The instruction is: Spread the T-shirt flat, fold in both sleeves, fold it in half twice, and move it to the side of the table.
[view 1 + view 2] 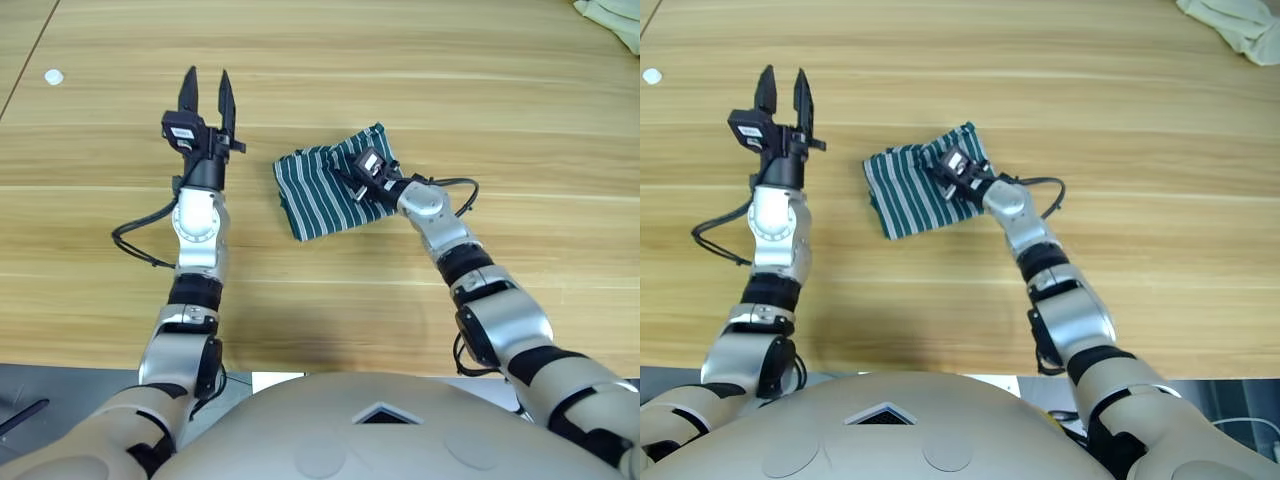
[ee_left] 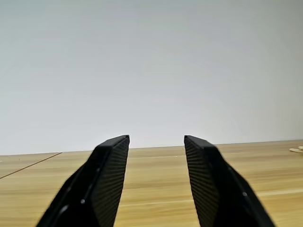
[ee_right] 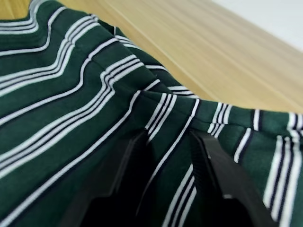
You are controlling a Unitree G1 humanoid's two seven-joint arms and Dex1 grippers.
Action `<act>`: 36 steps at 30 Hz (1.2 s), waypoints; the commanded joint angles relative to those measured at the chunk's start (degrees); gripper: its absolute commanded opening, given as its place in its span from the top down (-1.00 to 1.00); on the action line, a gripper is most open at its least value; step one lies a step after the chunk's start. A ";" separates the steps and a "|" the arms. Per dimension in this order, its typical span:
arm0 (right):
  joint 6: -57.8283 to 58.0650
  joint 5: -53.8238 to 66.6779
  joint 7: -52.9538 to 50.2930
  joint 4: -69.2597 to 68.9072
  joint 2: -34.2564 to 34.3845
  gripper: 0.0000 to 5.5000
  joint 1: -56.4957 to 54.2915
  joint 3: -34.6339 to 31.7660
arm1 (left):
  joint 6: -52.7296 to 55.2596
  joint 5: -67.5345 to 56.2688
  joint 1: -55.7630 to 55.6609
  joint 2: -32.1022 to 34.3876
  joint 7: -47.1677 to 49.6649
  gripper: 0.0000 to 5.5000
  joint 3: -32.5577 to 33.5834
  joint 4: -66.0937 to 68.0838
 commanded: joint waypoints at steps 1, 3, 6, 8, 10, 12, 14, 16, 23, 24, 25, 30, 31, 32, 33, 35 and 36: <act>10.55 3.50 -2.76 10.75 -0.22 0.40 -5.78 -6.71 | 4.15 -2.29 0.85 -1.11 -1.52 0.22 2.46 -2.92; 14.59 5.53 -9.04 14.43 -0.96 0.40 -7.81 -10.80 | 5.05 -2.82 0.95 -1.87 -2.28 0.22 3.10 -3.64; 17.35 9.16 -22.78 17.75 -6.11 0.40 -8.29 -18.72 | 6.02 -3.11 1.95 -3.06 -3.44 0.22 3.66 -4.46; 17.55 10.99 -31.53 18.91 -11.48 0.40 -7.06 -23.62 | 6.55 -3.29 3.23 -3.81 -3.65 0.22 4.49 -5.50; 17.55 15.26 -40.15 19.74 -18.95 0.40 -3.76 -31.14 | 7.72 -4.52 5.04 -4.74 -3.97 0.22 5.47 -6.91; 17.43 20.29 -46.64 20.17 -24.76 0.40 0.34 -38.89 | 9.03 -5.87 7.13 -5.84 -4.10 0.22 6.20 -8.50; 16.71 23.92 -51.41 20.05 -27.68 0.40 4.41 -44.68 | 9.64 -5.98 10.31 -6.93 -3.74 0.22 6.34 -10.98; 15.72 26.18 -54.92 19.54 -28.50 0.40 7.11 -48.43 | 9.79 -5.84 14.04 -7.86 -3.04 0.22 6.83 -13.69; 12.10 21.83 -48.76 17.88 -26.89 0.40 7.29 -46.06 | 7.78 -1.55 17.89 -7.99 -0.80 0.22 9.11 -12.37; 8.40 20.17 -48.46 17.00 -27.01 0.40 7.29 -44.77 | 7.66 -0.90 17.46 -7.93 -0.49 0.22 9.33 -11.62; 3.99 18.30 -48.69 15.62 -27.05 0.40 7.47 -43.30 | 7.62 -0.16 16.50 -7.77 -0.16 0.22 9.43 -10.66; -17.12 -2.08 -48.91 -10.66 -12.41 0.40 10.04 -20.85 | 7.70 7.28 7.58 -7.91 2.60 0.22 6.52 -2.40; -17.09 -5.01 -47.58 -12.03 -9.27 0.40 10.12 -16.63 | 7.07 9.56 6.07 -8.22 3.89 0.22 5.64 -0.46; -17.03 -7.91 -47.47 -11.44 -5.81 0.40 9.65 -12.92 | 6.59 11.66 4.36 -8.91 5.43 0.15 4.68 1.92; -16.48 -9.47 -46.97 -9.29 -2.71 0.32 8.80 -10.44 | 6.40 13.13 2.54 -9.71 6.87 0.08 3.98 4.60; -15.82 -9.27 -45.60 -6.75 1.38 0.20 8.63 -9.03 | 4.51 16.94 -0.74 -10.49 10.74 -0.02 2.65 9.58; -16.08 -9.71 -45.34 -6.45 1.84 0.13 9.48 -8.42 | 3.53 17.51 -1.97 -10.69 12.27 -0.09 2.83 12.50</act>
